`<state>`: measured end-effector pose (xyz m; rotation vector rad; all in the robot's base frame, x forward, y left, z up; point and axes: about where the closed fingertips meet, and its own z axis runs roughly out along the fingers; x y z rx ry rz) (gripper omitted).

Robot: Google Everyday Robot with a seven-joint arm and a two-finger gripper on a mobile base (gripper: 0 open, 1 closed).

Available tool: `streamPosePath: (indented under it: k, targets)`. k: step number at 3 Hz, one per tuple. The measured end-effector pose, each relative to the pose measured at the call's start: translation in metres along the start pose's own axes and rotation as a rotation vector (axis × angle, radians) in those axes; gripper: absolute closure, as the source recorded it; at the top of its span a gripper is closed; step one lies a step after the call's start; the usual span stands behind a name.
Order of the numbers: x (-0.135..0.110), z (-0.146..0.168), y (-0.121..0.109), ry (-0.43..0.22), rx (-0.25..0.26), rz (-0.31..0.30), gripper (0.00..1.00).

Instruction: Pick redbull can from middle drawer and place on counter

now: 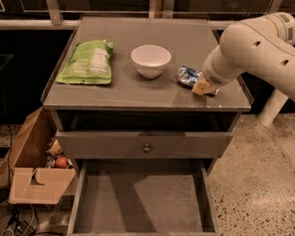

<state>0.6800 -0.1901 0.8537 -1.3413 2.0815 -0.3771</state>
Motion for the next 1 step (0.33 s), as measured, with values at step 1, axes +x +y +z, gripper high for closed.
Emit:
streamPosePath:
  k: [1]
  targets:
    - [0.0000,0.0000,0.0000,0.000,0.000,0.000,0.00]
